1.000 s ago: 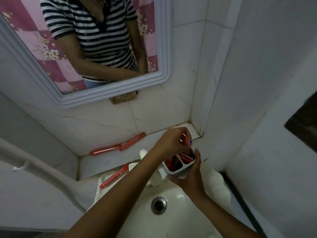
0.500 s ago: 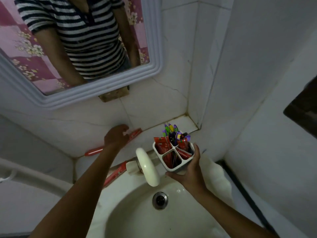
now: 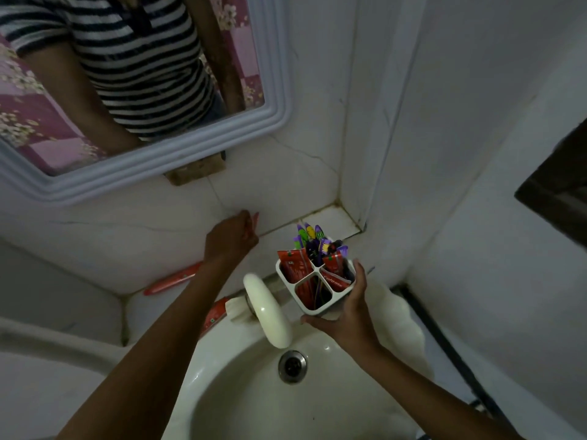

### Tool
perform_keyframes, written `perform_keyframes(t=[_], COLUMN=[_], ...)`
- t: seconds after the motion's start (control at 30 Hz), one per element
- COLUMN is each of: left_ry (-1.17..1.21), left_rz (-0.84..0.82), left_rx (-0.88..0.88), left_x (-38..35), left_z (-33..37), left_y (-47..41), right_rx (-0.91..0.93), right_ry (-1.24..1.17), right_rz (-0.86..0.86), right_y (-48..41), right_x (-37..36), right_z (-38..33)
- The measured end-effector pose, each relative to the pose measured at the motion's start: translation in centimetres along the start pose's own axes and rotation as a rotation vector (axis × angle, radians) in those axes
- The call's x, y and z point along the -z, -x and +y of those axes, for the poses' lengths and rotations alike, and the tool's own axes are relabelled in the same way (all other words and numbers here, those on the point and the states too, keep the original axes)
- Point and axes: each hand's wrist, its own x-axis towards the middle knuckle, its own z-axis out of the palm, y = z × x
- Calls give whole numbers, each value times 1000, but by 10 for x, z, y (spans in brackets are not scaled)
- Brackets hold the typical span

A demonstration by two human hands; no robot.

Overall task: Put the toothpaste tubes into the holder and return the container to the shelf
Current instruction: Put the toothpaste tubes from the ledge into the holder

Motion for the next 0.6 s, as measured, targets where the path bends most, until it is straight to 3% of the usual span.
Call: perform_keyframes(t=[0.17,0.27,0.33,0.43,0.6], left_ry=[603,784,720,554,322], left_rz=[163,-19,-164,-258,-191], left_rx=[-158,-278,-340,-399,-370], left_x=[68,88,83,64,37], left_z=[55,88,103,121,131], left_y=[28,44,48,54,59], right_rx=[4,1,-3,-29,-66], right_ry=[-1,10,8,14,35], right_rz=[18,13,8,-6,-26], right_y=[1,0,-1,-2,-3], right_x=[0,0,0,0,2], right_z=[0,0,0,3,0])
